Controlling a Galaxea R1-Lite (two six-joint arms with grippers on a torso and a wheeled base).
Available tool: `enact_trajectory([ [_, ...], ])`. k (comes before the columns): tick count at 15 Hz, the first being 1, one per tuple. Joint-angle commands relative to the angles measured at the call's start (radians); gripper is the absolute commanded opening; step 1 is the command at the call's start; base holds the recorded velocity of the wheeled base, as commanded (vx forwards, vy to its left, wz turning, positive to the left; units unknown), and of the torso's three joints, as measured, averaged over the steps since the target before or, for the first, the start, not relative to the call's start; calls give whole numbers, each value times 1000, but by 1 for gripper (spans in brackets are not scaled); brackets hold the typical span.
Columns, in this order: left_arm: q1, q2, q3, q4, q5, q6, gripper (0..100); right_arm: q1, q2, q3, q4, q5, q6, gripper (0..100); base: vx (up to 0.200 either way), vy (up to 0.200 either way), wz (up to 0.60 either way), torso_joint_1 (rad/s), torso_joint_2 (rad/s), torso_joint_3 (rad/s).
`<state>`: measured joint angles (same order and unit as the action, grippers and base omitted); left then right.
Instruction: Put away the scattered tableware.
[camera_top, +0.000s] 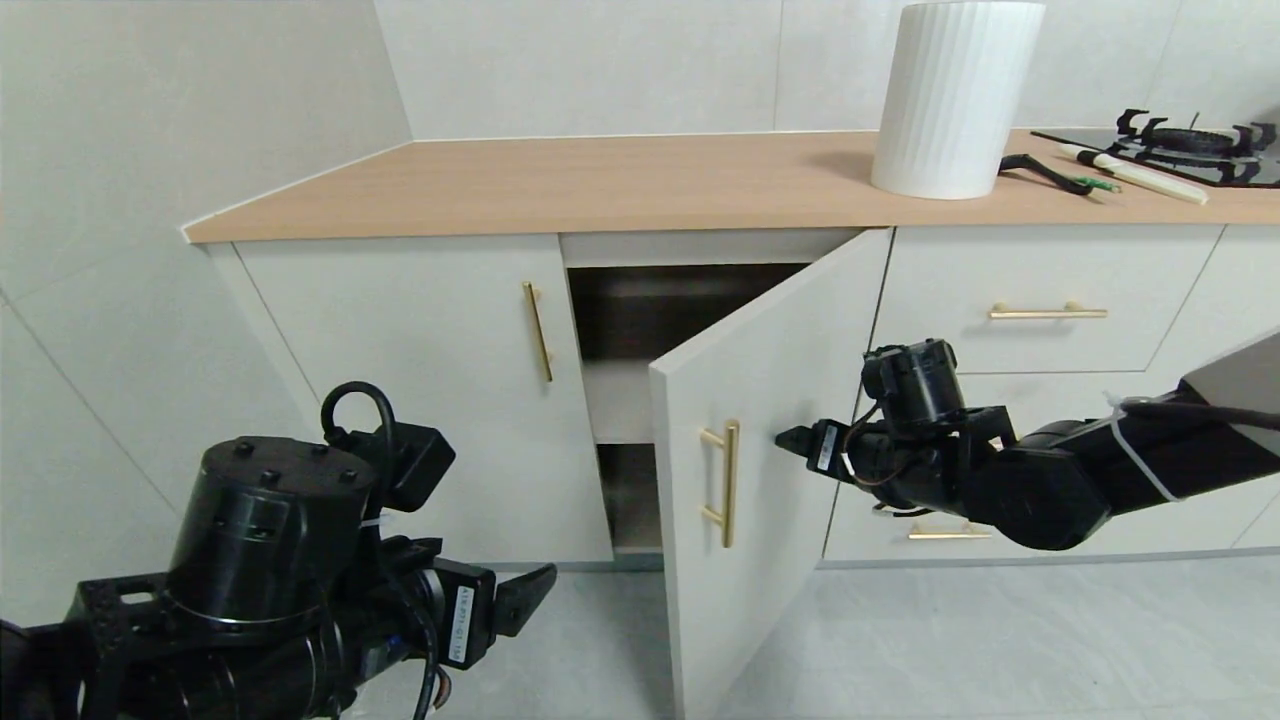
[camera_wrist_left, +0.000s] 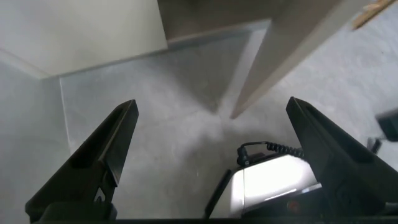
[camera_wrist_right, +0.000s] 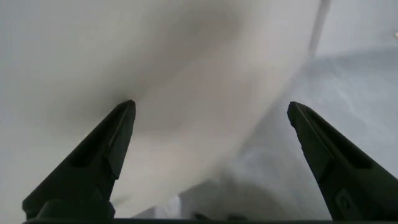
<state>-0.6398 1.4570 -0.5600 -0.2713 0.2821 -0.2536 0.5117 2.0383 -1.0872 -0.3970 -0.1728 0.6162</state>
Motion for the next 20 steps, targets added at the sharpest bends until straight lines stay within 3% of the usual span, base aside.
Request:
enact_trajectory([
  [1, 0, 8, -3, 0, 2, -1, 100, 1, 34, -8, -16, -1, 25, 100, 200, 0, 0, -7, -7, -7],
  [5, 0, 3, -3, 0, 2, -1, 100, -2, 79, -63, -86, -7, 131, 100, 0, 0, 0, 0, 0, 0],
  [8, 0, 2, 0, 0, 2, 1, 100, -24, 137, -158, -86, -74, 220, 100, 0, 0, 0, 0, 0, 0],
  [20, 0, 6, 2, 0, 2, 1, 100, -108, 273, -346, -77, -287, 247, 100, 0, 0, 0, 0, 0, 0],
])
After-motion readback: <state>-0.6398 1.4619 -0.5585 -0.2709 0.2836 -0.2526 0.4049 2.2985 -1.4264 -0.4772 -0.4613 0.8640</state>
